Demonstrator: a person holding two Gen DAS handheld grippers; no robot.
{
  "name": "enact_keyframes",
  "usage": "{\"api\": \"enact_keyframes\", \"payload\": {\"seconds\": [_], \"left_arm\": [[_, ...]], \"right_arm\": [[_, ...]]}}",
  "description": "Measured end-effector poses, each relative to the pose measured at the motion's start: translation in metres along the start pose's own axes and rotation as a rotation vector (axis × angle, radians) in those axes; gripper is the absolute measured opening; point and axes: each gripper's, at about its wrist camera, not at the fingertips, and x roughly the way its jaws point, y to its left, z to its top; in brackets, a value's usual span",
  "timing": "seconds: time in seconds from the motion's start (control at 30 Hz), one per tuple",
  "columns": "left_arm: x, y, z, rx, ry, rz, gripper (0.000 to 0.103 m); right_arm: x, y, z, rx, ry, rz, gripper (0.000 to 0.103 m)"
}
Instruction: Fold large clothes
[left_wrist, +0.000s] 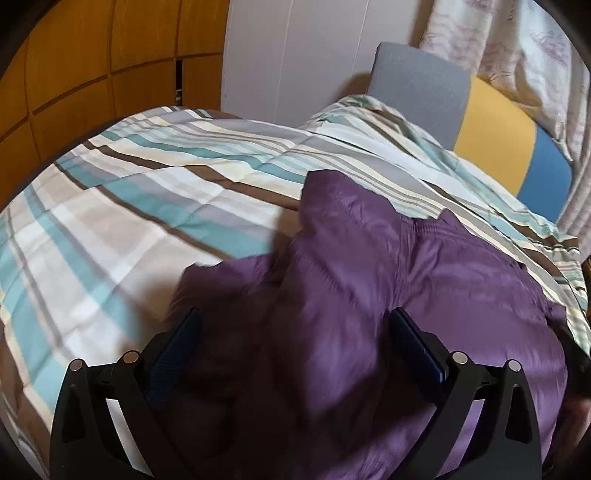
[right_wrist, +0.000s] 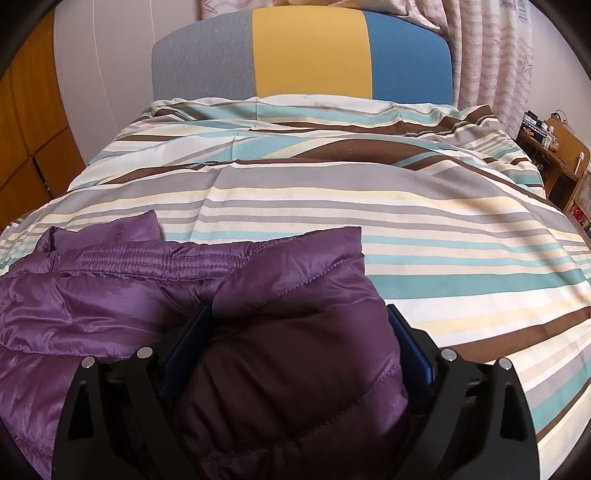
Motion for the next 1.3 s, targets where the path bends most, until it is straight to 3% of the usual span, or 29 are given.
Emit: {"api": "enact_keyframes", "payload": {"seconds": [0.13,0.33,0.47,0.6,0.77,1.17,1.3], "left_arm": [[-0.016,0.018,-0.014,-0.026,-0.027,0.053,0.1],[-0.021,0.046,-0.042,-0.149,0.048,-0.066,0.1],[-0.033,0.043,-0.06,-0.129,0.031,-0.112,0.1],[-0.048,0.035,-0.075,-0.153,0.033,-0.242,0.1],[-0.055,0.023,-0.087,-0.116,0.027,-0.237,0.1],[-0.068,0.017,-0.101,-0.198,0.109,-0.368,0.1],[-0.069,0.01,-0.106,-0.194,0.13,-0.43,0.1]], "right_arm": [[-0.001,0.001,0.0,-0.002,-0.004,-0.008,0.093],[-0.002,0.002,0.0,-0.003,-0.005,-0.012,0.093],[-0.003,0.002,-0.001,-0.005,-0.005,-0.016,0.093],[-0.003,0.003,0.0,-0.008,-0.005,-0.021,0.094],[-0.004,0.004,-0.001,-0.01,-0.005,-0.032,0.095],[-0.02,0.009,-0.003,-0.056,-0.024,-0.082,0.097],[-0.055,0.013,-0.01,-0.085,-0.106,-0.044,0.097]]}}
